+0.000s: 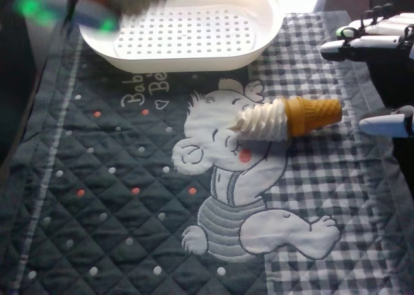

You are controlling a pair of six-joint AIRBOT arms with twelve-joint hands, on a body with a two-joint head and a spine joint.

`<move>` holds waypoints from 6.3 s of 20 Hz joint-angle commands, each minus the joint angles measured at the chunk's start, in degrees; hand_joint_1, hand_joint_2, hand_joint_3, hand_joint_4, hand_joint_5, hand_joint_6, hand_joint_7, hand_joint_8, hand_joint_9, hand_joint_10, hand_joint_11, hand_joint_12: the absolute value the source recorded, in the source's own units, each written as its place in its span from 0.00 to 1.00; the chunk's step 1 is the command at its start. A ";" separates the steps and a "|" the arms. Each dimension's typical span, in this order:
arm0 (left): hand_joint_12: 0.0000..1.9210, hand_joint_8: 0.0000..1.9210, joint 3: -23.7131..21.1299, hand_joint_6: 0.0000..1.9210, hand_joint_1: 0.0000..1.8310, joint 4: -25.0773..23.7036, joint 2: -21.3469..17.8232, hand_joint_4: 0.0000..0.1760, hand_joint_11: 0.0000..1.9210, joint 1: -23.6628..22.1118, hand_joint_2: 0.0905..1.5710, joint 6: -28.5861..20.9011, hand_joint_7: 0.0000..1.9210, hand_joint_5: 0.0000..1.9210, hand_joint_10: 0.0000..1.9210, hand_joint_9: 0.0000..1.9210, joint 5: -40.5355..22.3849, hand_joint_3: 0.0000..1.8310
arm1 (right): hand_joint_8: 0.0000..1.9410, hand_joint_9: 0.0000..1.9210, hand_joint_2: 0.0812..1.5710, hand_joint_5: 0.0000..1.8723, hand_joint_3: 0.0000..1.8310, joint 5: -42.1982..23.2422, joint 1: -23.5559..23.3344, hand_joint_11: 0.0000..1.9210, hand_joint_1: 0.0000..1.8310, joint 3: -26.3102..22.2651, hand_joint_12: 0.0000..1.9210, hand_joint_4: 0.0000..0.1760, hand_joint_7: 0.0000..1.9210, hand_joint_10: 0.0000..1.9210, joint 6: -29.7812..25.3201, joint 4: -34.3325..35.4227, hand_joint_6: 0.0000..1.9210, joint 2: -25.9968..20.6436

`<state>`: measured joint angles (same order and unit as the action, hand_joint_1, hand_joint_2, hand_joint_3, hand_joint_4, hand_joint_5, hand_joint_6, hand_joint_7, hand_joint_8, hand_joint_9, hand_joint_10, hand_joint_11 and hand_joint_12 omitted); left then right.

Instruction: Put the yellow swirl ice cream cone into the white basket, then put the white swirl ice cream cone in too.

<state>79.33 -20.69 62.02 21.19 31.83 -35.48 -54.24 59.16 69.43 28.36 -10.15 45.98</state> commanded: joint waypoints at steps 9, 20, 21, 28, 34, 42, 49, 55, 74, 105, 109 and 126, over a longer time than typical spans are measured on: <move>0.85 0.54 28.22 0.03 0.67 -3.08 23.56 0.00 0.41 -5.43 0.59 0.07 0.52 0.76 0.72 0.47 27.20 0.00 | 0.00 0.16 0.68 0.18 0.00 -6.11 -1.40 0.18 0.33 2.23 0.03 0.68 0.14 0.01 -0.19 1.37 0.00 2.52; 0.47 0.00 27.12 0.00 0.42 -4.82 23.70 0.72 0.10 -6.37 0.54 0.37 0.26 0.20 0.01 0.30 25.58 0.00 | 0.00 0.14 0.67 0.19 0.00 -6.56 -1.85 0.15 0.33 2.46 0.02 0.87 0.15 0.00 -0.35 1.42 0.00 2.97; 0.44 0.00 25.96 0.00 0.42 -4.76 22.95 0.74 0.10 -6.43 0.55 0.33 0.25 0.19 0.00 0.28 23.64 0.00 | 0.00 0.15 0.67 0.19 0.00 -6.86 -1.87 0.16 0.33 2.45 0.02 0.81 0.15 0.00 -0.39 1.44 0.00 3.01; 0.44 0.00 0.67 0.00 0.41 10.46 0.90 0.73 0.00 1.82 0.55 8.55 0.13 0.14 0.00 0.13 -3.10 0.00 | 0.00 0.09 0.63 0.20 0.00 -19.87 -4.56 0.07 0.33 3.01 0.00 0.92 0.15 0.01 -3.49 5.97 0.00 2.75; 0.33 0.00 -14.94 0.00 0.38 18.50 -12.30 0.40 0.00 18.22 0.52 10.15 0.11 0.16 0.00 0.09 -25.25 0.00 | 0.00 0.12 0.64 0.18 0.00 -19.55 -6.24 0.06 0.30 5.83 0.01 1.00 0.17 0.00 -6.54 6.08 0.00 2.74; 0.55 0.00 -18.89 0.00 0.41 22.68 -14.27 0.48 0.00 26.55 0.45 9.80 0.13 0.18 0.01 0.16 -31.29 0.00 | 0.00 0.13 0.63 0.18 0.00 -10.12 -7.57 0.10 0.33 6.69 0.01 0.79 0.16 0.00 -7.60 -0.93 0.00 5.04; 0.62 0.00 -18.41 0.00 0.48 26.02 -12.91 0.00 0.00 29.38 0.44 9.26 0.16 0.21 0.00 0.18 -31.08 0.00 | 0.00 0.09 0.55 0.16 0.00 -3.64 -8.19 0.11 0.41 9.89 0.01 0.58 0.12 0.00 -8.98 -4.02 0.00 10.04; 0.64 0.00 -19.40 0.00 0.50 29.16 -14.56 0.13 0.00 35.12 0.44 6.98 0.17 0.17 0.00 0.17 -35.69 0.00 | 0.00 0.10 0.55 0.13 0.00 5.58 -18.72 0.09 0.45 12.96 0.00 0.83 0.12 0.00 -11.91 -16.72 0.00 14.90; 0.69 0.00 -19.75 0.00 0.54 31.09 -14.98 0.00 0.00 38.25 0.44 4.31 0.17 0.19 0.01 0.18 -38.91 0.00 | 0.00 0.30 0.54 0.22 0.00 16.93 -18.81 0.18 0.49 9.78 0.36 0.38 0.28 0.00 -12.69 -26.87 0.00 14.88; 0.72 0.00 -15.99 0.01 0.52 28.46 -10.63 0.00 0.00 35.15 0.45 1.20 0.22 0.24 0.02 0.22 -36.94 0.00 | 0.05 0.50 0.60 0.50 0.00 30.93 -37.99 0.33 0.65 42.26 0.54 0.00 0.57 0.29 -2.54 -19.47 0.14 42.43; 0.73 0.00 -15.89 0.00 0.52 28.96 -10.53 0.00 0.00 35.30 0.45 1.20 0.22 0.24 0.02 0.22 -37.40 0.00 | 0.01 0.09 0.45 0.03 0.00 28.00 -37.99 0.00 0.36 42.35 0.17 0.99 0.06 0.01 -6.79 -19.62 0.01 42.20; 0.79 0.00 -20.26 0.00 0.38 32.93 -15.66 0.17 0.00 39.31 0.35 1.32 0.01 0.00 0.01 0.07 -54.27 0.22 | 0.01 0.02 0.47 0.00 0.00 -5.07 -37.15 0.00 0.34 13.07 0.00 1.00 0.05 0.01 -6.47 -6.11 0.00 13.62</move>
<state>58.98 12.78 46.24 61.39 33.45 -81.25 -52.16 22.50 81.62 22.46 -17.54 58.70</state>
